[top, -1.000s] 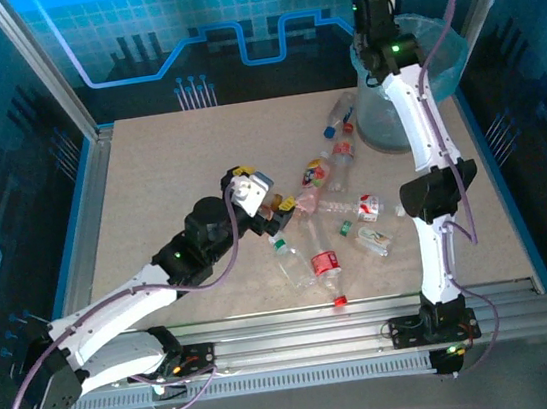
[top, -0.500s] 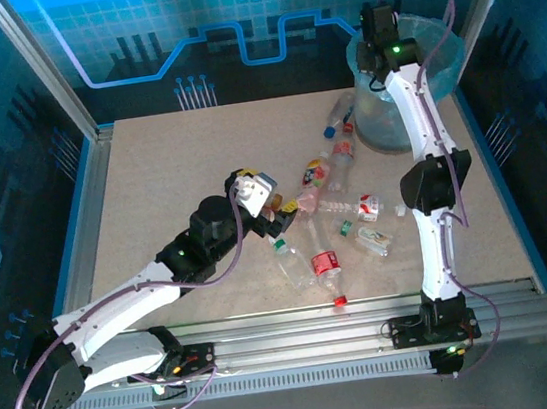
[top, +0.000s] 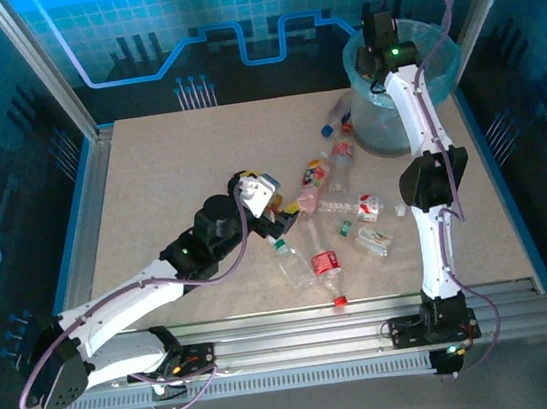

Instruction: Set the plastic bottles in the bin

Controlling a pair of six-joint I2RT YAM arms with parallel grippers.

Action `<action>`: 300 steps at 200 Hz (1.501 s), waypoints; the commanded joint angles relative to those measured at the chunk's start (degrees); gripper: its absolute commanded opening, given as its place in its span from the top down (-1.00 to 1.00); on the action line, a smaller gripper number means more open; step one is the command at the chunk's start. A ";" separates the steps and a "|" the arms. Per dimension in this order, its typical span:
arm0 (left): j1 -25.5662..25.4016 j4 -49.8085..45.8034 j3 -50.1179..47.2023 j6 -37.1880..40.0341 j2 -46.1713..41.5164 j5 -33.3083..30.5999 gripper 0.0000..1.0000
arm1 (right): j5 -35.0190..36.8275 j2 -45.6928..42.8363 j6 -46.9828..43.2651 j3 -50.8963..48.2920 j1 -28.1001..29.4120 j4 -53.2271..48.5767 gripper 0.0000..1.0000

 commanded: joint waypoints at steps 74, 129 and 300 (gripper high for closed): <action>1.94 -11.06 9.17 -5.75 -0.52 -3.68 -0.98 | 5.96 -14.22 -1.01 -2.86 7.41 -1.40 -0.37; 1.80 -30.94 19.11 -18.75 -0.36 -6.23 -0.92 | 7.66 -26.59 -3.12 -12.71 11.41 0.50 -0.43; -20.21 -50.34 21.80 55.23 19.11 5.65 -0.98 | -5.72 -95.26 -11.53 -89.25 18.67 13.67 -0.63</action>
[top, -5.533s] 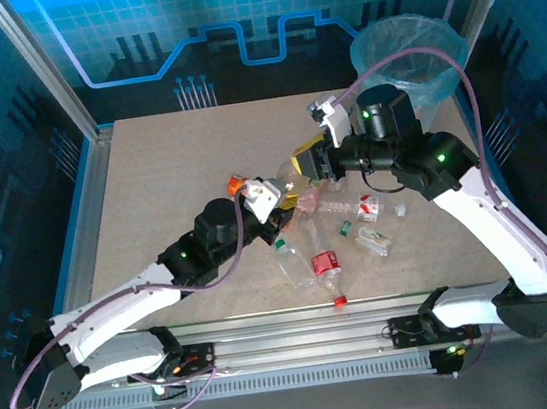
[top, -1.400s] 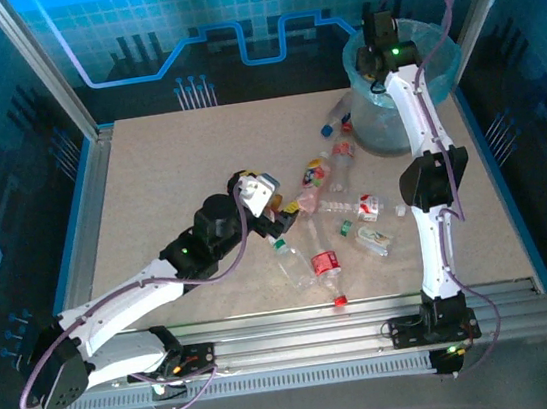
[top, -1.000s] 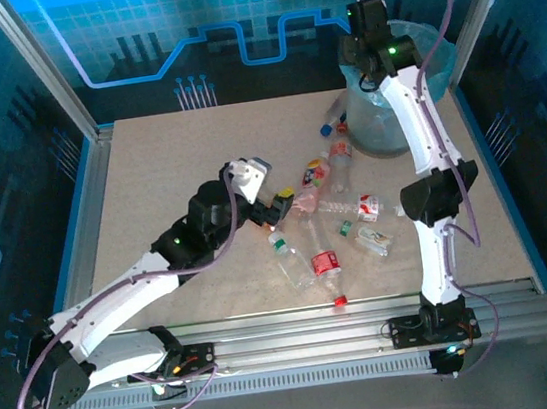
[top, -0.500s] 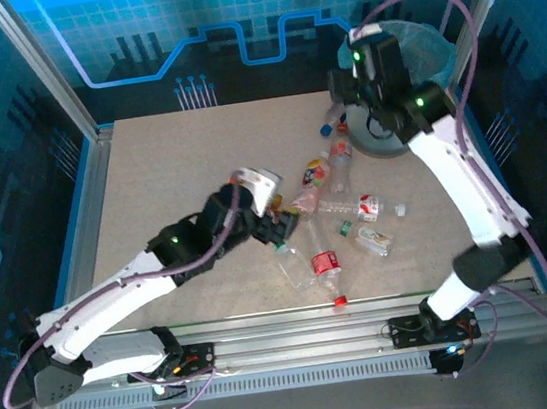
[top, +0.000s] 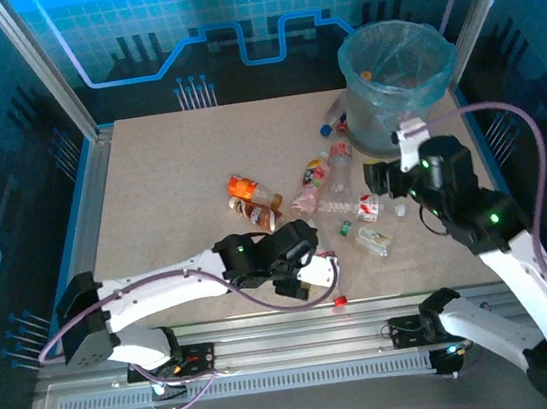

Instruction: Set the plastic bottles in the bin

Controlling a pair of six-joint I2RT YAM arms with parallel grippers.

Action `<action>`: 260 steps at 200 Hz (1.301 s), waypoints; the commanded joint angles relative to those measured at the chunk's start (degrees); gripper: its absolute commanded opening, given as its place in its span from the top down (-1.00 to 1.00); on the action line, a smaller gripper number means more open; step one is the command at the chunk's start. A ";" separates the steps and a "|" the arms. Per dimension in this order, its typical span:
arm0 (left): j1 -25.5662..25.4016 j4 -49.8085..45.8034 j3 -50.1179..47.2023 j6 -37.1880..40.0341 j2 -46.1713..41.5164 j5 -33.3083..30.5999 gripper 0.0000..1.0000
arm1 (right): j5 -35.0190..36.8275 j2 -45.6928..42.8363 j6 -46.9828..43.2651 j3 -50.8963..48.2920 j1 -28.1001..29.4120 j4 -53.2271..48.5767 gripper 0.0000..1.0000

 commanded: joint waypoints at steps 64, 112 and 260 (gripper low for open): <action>1.48 5.10 1.42 19.16 8.04 2.41 -0.97 | -6.77 -6.01 -1.74 -7.48 -1.61 2.67 -0.63; 4.89 -3.20 16.18 18.52 17.35 7.73 -0.87 | -7.08 -4.16 -1.74 -8.24 -1.79 3.52 -0.64; 10.07 -11.88 29.96 28.73 34.66 1.89 -0.84 | -13.03 -4.36 -1.15 -10.17 -8.73 6.78 -0.65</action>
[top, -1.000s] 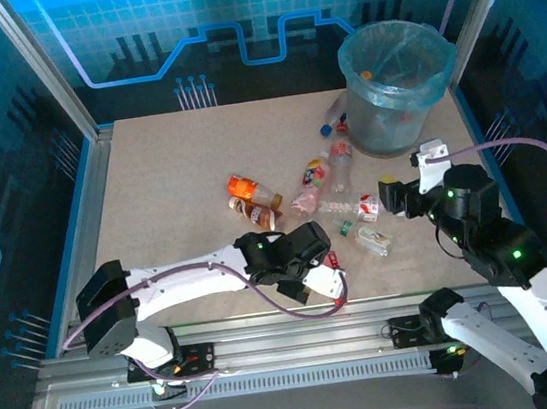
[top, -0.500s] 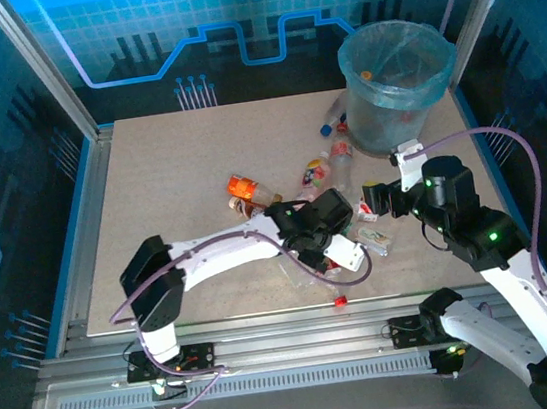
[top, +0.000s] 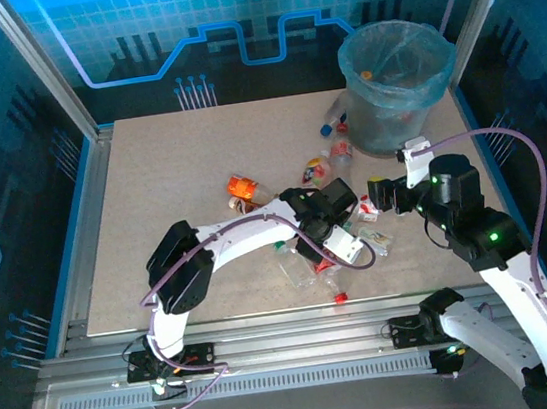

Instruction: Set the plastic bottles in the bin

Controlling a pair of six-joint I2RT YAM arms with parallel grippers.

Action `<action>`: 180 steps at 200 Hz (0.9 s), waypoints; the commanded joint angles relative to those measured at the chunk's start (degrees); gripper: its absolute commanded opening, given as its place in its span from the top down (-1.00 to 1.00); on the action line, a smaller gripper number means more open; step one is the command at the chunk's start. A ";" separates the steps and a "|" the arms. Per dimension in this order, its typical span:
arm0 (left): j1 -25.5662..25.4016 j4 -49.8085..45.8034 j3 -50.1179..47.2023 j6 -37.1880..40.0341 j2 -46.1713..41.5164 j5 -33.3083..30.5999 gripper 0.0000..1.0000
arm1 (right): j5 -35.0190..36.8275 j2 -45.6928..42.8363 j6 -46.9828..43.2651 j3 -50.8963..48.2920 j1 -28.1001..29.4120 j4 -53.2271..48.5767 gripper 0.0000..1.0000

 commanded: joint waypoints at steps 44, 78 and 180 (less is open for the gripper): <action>2.18 0.73 2.87 1.58 4.51 0.59 -0.85 | -5.10 2.05 1.45 -0.11 -3.82 2.32 -0.65; 2.37 -0.48 4.45 0.43 6.01 2.51 -0.85 | -5.61 2.63 1.66 -0.57 -3.93 2.55 -0.65; 2.98 -4.28 2.52 -4.87 6.06 5.84 -0.80 | -6.31 3.68 1.89 -0.26 -4.46 1.97 -0.65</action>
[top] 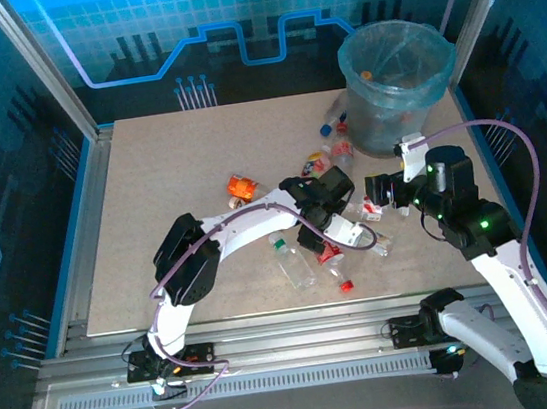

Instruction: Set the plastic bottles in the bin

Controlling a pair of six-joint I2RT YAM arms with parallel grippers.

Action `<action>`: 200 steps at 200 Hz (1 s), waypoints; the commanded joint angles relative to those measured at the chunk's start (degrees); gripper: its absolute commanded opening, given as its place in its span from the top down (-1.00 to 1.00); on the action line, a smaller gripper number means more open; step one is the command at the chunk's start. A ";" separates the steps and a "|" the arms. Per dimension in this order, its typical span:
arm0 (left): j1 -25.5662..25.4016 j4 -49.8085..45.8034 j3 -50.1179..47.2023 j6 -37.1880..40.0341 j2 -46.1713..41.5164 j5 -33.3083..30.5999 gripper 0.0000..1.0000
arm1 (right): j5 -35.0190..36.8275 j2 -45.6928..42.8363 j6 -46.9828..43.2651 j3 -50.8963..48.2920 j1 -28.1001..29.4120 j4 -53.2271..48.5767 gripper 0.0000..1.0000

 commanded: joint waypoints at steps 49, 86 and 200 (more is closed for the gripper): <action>-0.05 -4.33 -2.17 -0.61 2.36 2.27 -0.82 | -1.37 0.30 0.92 -0.09 -0.83 0.40 -0.65; -0.01 -5.93 -1.96 -0.06 2.19 2.71 -0.83 | -1.46 0.38 0.99 0.00 -0.74 0.19 -0.65; 0.08 -3.98 -2.01 -1.92 4.03 2.98 -0.69 | -1.02 0.28 0.95 0.05 -0.70 -0.20 -0.65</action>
